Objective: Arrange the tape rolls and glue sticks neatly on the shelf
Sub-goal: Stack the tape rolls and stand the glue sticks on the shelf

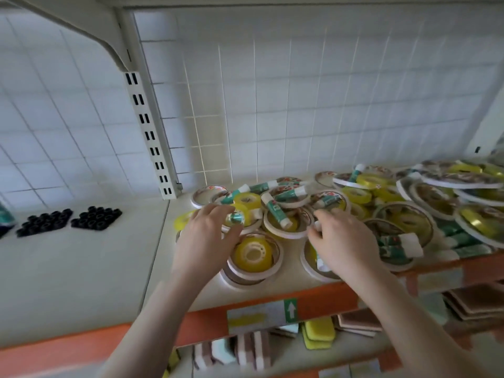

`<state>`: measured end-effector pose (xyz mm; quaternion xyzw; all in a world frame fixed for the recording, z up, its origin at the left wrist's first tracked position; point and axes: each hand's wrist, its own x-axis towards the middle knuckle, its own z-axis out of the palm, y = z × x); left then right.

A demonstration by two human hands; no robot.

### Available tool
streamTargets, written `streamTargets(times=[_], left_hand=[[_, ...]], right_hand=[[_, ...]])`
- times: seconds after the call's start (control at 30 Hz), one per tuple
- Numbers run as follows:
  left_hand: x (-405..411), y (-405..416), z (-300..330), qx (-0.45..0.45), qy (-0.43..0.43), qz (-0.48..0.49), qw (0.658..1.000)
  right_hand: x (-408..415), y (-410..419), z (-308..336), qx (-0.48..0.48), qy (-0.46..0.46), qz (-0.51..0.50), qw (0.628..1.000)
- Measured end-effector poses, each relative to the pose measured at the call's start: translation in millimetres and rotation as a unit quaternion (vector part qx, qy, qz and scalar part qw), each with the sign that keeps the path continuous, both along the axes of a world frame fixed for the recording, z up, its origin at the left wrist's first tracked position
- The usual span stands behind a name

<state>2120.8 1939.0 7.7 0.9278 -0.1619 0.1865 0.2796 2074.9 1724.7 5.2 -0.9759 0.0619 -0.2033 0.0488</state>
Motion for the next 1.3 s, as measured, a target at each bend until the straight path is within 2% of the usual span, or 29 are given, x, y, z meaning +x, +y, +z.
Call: streamTargets(times=[0.1,0.23,0.47,0.6,1.0,1.17,1.3], left_hand=[[-1.2,-2.3,2.5,0.003,0.008,0.022,1.0],[3.1,-3.6,8.2,0.017,0.022,0.037,0.999],[29.1,-26.2,15.2,0.025,0.041,0.019,0.999],[42.5,-45.0,18.1,0.071,0.038,0.024,0.996],[49.6,-85.2,18.1,0.176,0.048,0.05,0.982],[50.8,-93.0,22.8,0.173,0.078,0.072,0.979],[51.7,-96.8,27.7,0.086,0.112,0.076,0.987]], right_hand=[[5.5,-4.9,0.7,0.024,0.022,0.015,0.999],[8.0,-10.7,4.0,0.109,0.034,0.043,0.993],[8.1,-21.7,21.0,0.177,-0.073,0.051,0.98],[7.2,-30.9,25.5,0.182,-0.119,0.066,0.974],[-2.3,-47.8,17.6,0.184,-0.151,0.066,0.969],[-2.4,-49.1,17.3,0.183,-0.152,0.069,0.969],[0.7,-47.4,20.0,0.179,-0.14,0.084,0.97]])
